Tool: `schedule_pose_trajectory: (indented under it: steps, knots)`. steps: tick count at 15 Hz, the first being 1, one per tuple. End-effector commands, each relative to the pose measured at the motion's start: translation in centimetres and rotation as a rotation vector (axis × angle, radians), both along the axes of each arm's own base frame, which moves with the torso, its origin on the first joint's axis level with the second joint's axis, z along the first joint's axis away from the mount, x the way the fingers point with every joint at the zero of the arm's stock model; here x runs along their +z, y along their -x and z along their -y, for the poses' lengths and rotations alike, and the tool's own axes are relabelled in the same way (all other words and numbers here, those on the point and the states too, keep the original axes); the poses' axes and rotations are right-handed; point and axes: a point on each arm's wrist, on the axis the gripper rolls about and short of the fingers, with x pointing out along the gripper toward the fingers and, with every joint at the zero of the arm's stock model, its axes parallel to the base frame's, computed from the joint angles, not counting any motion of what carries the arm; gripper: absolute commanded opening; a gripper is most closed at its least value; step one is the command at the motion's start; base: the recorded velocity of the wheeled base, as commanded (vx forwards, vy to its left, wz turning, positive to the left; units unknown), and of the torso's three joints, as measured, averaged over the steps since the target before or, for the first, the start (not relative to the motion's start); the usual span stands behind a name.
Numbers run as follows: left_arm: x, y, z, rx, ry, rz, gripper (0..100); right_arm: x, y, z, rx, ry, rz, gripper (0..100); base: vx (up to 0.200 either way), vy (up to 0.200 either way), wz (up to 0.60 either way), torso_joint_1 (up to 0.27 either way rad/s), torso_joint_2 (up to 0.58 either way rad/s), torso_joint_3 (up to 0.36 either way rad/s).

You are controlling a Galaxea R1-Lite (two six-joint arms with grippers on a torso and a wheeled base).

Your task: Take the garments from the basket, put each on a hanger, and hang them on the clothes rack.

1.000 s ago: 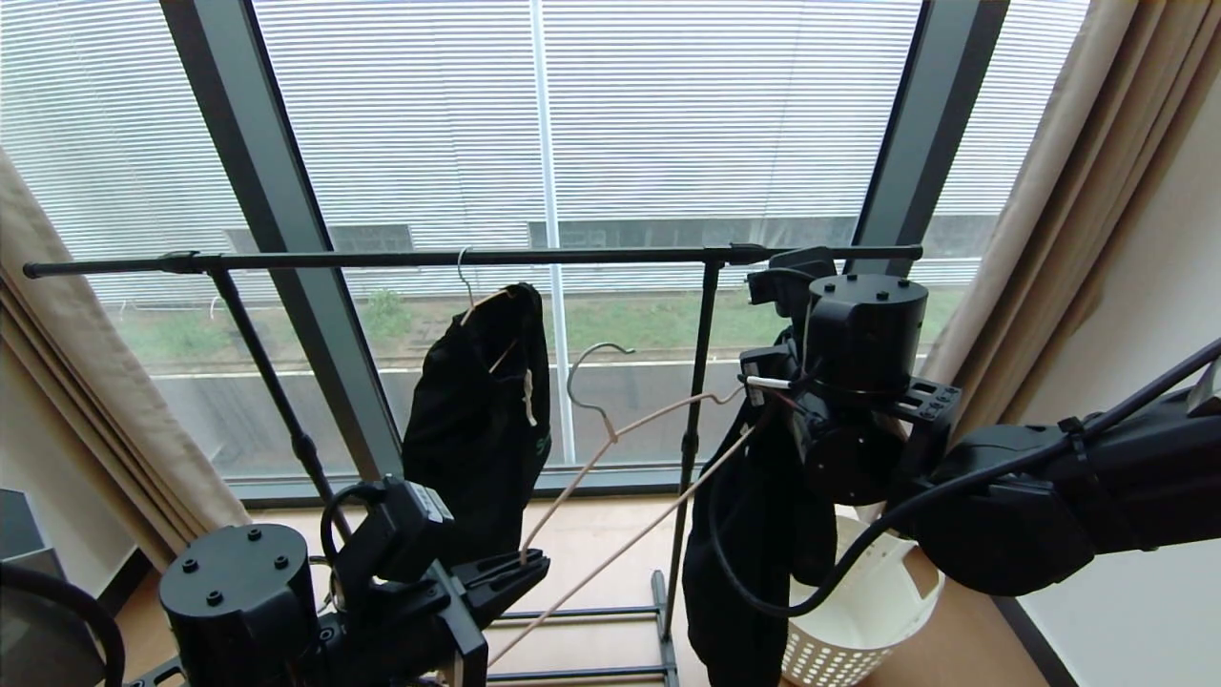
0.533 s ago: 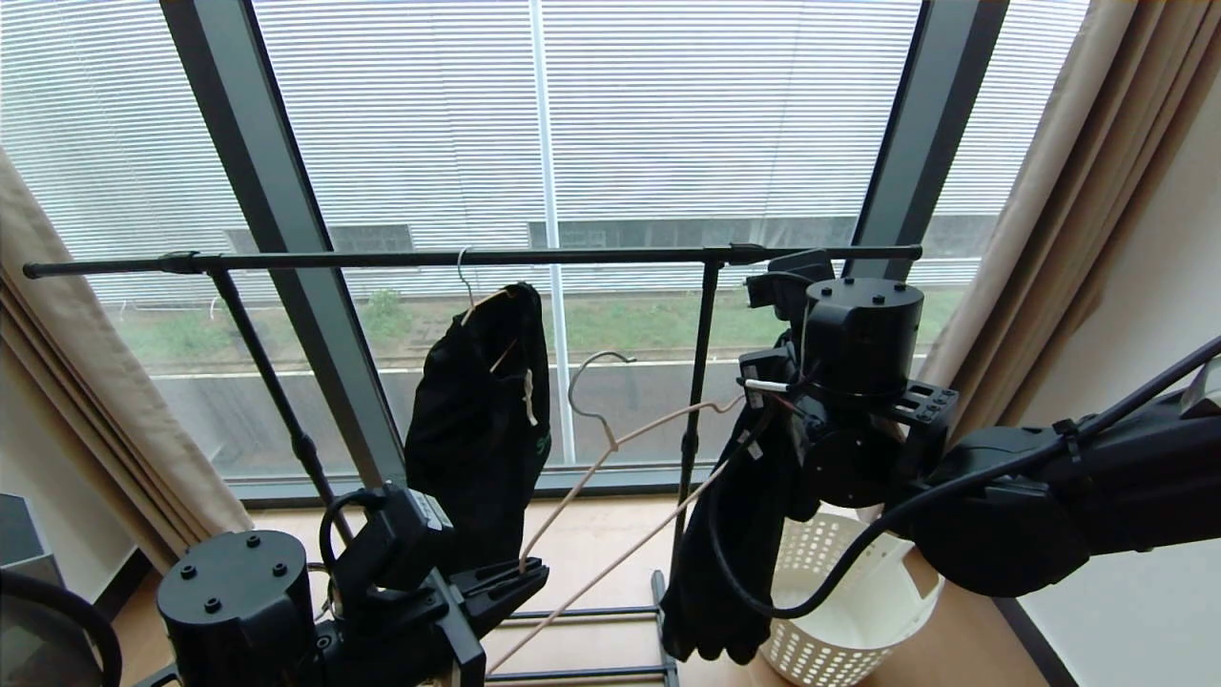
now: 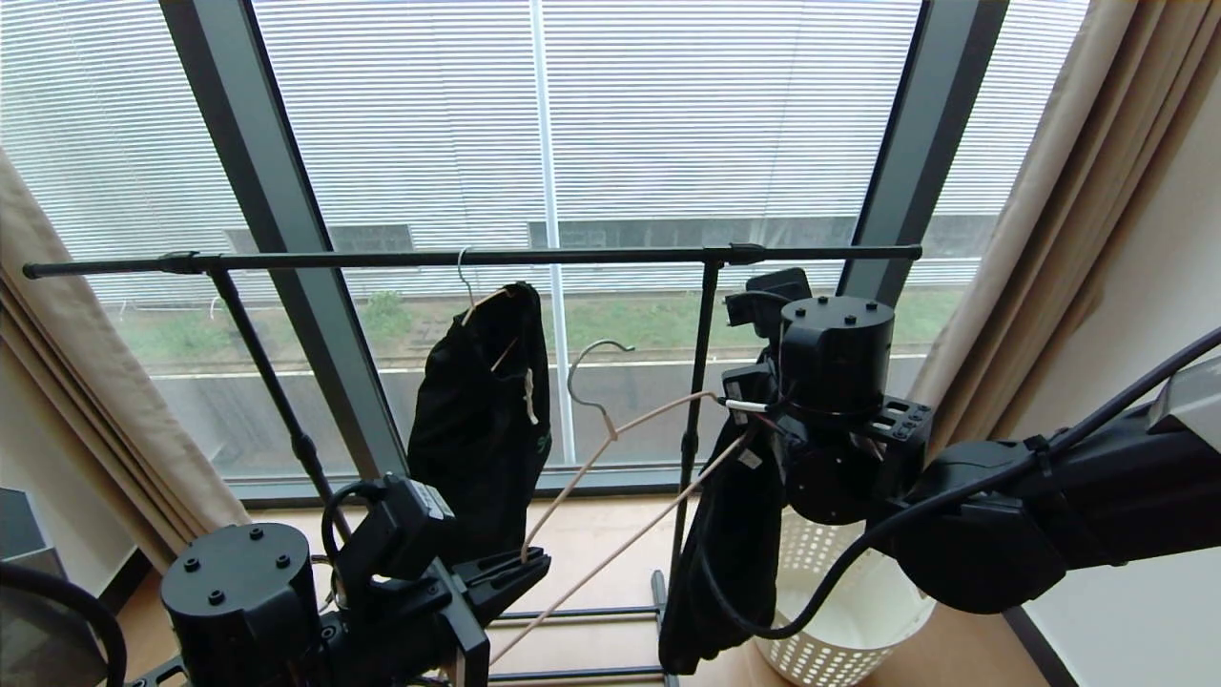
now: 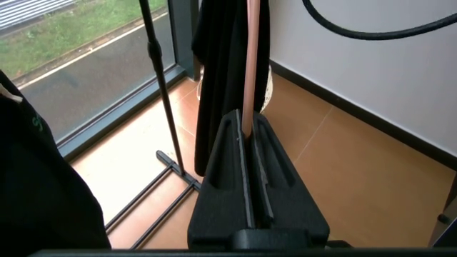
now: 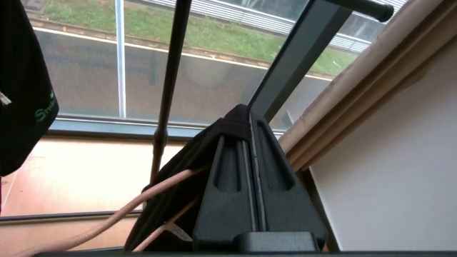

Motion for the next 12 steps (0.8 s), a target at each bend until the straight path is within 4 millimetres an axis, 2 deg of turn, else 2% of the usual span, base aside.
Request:
schedule_pose_trajectory:
  steps: [1, 12]
  knots:
    - [0.0, -0.1, 0.0, 0.001, 0.002, 0.001, 0, -0.3, 0.2, -0.2, 0.006, 0.008, -0.008, 0, 0.0, 0.0, 0.0, 0.0, 0.0, 0.0]
    - [-0.7, -0.7, -0.1, 0.031, -0.017, -0.019, 0, 0.2, 4.7, -3.2, 0.133, -0.021, 0.032, 0, 0.0, 0.0, 0.0, 0.0, 0.0, 0.0]
